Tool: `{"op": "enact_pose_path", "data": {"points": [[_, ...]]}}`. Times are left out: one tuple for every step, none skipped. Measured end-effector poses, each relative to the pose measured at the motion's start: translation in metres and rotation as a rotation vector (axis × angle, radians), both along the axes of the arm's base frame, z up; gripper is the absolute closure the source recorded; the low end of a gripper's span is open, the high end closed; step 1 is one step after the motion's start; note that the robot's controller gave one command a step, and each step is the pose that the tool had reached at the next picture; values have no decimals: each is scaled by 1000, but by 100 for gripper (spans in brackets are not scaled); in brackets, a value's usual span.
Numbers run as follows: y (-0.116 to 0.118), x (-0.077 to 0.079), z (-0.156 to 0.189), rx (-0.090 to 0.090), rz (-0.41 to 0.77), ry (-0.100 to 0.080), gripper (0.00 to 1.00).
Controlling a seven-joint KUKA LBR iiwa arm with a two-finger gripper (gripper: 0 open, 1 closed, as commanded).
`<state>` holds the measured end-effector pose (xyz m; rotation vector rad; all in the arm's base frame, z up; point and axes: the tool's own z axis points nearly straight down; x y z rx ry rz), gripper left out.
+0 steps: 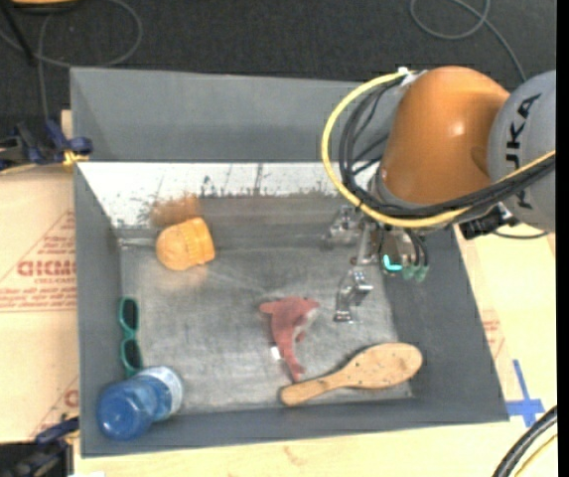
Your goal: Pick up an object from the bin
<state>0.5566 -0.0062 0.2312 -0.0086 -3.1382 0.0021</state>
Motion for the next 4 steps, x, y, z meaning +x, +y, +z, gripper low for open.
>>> {"op": "enact_pose_path", "data": {"points": [[0, 1, 4, 0, 0, -8, 0], [31, 60, -156, 4, -27, -16, 100], [31, 60, -156, 4, -27, -16, 100], [30, 46, -116, 1, -18, -4, 100]]}}
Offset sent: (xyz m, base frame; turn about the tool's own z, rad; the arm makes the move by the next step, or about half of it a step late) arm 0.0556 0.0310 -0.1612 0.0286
